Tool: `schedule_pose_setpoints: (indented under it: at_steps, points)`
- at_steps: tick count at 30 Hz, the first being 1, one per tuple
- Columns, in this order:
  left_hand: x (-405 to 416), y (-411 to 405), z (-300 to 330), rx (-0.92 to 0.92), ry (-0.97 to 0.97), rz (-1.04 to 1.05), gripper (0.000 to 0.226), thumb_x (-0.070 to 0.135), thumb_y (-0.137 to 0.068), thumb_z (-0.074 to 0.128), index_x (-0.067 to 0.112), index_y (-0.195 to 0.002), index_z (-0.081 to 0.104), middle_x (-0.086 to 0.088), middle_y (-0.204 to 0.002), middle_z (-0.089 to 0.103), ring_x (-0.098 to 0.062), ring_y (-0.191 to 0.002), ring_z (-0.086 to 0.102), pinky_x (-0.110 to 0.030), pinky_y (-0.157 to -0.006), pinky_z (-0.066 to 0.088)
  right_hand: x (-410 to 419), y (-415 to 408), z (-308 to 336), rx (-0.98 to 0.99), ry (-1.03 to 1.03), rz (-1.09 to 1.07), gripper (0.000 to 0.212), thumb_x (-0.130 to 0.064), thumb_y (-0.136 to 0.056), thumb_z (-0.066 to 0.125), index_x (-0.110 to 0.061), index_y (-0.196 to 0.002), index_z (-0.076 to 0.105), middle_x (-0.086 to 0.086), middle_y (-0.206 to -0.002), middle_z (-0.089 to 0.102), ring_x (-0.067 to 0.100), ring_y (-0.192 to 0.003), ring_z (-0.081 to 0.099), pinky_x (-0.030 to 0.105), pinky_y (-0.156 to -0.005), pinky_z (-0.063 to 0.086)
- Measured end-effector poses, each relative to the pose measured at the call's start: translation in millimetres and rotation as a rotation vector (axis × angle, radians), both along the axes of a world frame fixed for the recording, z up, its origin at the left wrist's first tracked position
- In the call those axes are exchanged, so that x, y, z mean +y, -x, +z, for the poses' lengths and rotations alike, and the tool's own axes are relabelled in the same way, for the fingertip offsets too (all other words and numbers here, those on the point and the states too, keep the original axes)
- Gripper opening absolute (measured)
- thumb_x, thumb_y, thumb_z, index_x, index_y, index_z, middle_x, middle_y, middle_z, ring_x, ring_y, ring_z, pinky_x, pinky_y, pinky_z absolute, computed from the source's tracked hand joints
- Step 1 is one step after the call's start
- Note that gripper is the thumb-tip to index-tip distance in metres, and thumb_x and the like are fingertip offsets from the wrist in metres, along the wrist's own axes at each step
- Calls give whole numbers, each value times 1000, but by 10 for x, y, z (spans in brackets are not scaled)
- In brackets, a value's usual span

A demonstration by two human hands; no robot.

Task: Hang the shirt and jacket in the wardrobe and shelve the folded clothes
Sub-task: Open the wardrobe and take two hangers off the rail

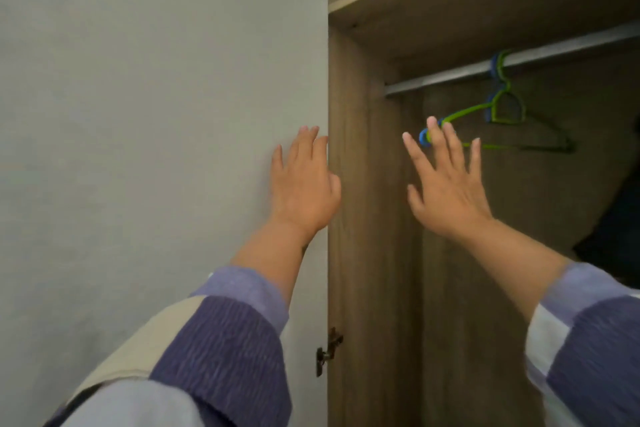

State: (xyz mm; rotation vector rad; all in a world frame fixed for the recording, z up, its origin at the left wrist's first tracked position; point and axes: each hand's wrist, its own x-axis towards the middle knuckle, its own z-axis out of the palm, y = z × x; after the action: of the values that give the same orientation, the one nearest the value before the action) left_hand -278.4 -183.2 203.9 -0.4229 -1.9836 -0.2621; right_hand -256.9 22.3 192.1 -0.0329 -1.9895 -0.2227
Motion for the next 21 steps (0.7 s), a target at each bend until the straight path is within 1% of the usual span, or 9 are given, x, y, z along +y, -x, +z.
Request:
schedule_pose_setpoints:
  at_steps: [4, 7, 9, 11, 13, 15, 18, 19, 21]
  points:
    - [606, 281, 171, -65, -178, -340, 50, 17, -91, 44, 12, -140, 36, -5, -149, 36, -21, -138, 33, -40, -113, 28, 568, -14, 170, 25, 211, -78, 75, -29, -89, 49, -23, -152, 8, 7, -160, 0, 26, -147, -6, 55, -116, -2]
    - [1044, 474, 323, -133, -250, -492, 46, 20, -95, 43, 9, -140, 38, -9, -145, 41, -24, -133, 39, -33, -109, 31, 879, 81, 276, 7, 296, -100, 72, -21, -89, 47, -19, -151, 11, 3, -159, 11, 23, -147, -1, 55, -116, -2]
    - [1323, 585, 429, -271, -323, -621, 46, 24, -99, 41, 9, -141, 35, -11, -146, 41, -25, -134, 39, -29, -107, 29, 1023, 183, 355, -30, 321, -88, 71, -16, -87, 48, -18, -150, 15, 0, -157, 16, 20, -147, 1, 56, -116, -2]
    - [1573, 728, 532, -421, -494, -777, 44, 28, -101, 38, 9, -141, 37, -11, -144, 44, -25, -132, 41, -28, -106, 31, 1122, 307, 413, -106, 304, -84, 75, -14, -85, 51, -20, -150, 14, -3, -159, 13, 17, -148, -2, 56, -116, -4]
    - [1757, 859, 632, -560, -736, -934, 42, 34, -101, 35, 11, -135, 44, -10, -139, 50, -25, -126, 47, -35, -107, 36, 1193, 451, 421, -187, 264, -77, 78, -14, -85, 53, -22, -151, 11, -6, -160, 7, 14, -148, -6, 57, -116, -6]
    - [1867, 959, 692, -690, -881, -1028, 43, 40, -101, 33, 14, -132, 46, -6, -132, 55, -22, -114, 53, -38, -98, 42, 1250, 598, 391, -236, 233, -56, 78, -13, -84, 53, -23, -150, 13, -7, -160, 10, 13, -148, -4, 57, -115, -9]
    - [1961, 992, 759, -869, -936, -1211, 40, 38, -101, 32, 15, -131, 45, -2, -105, 64, -15, -80, 57, -28, -70, 43, 1326, 724, 346, -215, 248, -31, 72, -13, -83, 53, -25, -148, 22, -4, -154, 25, 13, -146, 13, 56, -116, -8]
    - [1996, 1001, 775, -911, -931, -1250, 39, 36, -102, 32, 14, -130, 46, -2, -98, 64, -13, -71, 56, -26, -65, 42, 1354, 739, 328, -205, 253, -38, 70, -13, -83, 52, -25, -147, 24, -3, -152, 28, 15, -145, 18, 54, -117, -5]
    - [2082, 1018, 803, -969, -892, -1275, 38, 35, -101, 35, 12, -125, 51, -2, -88, 63, -12, -65, 54, -26, -62, 43, 1419, 753, 293, -164, 256, -48, 68, -14, -83, 52, -27, -146, 28, 0, -149, 31, 19, -140, 28, 46, -118, 10]
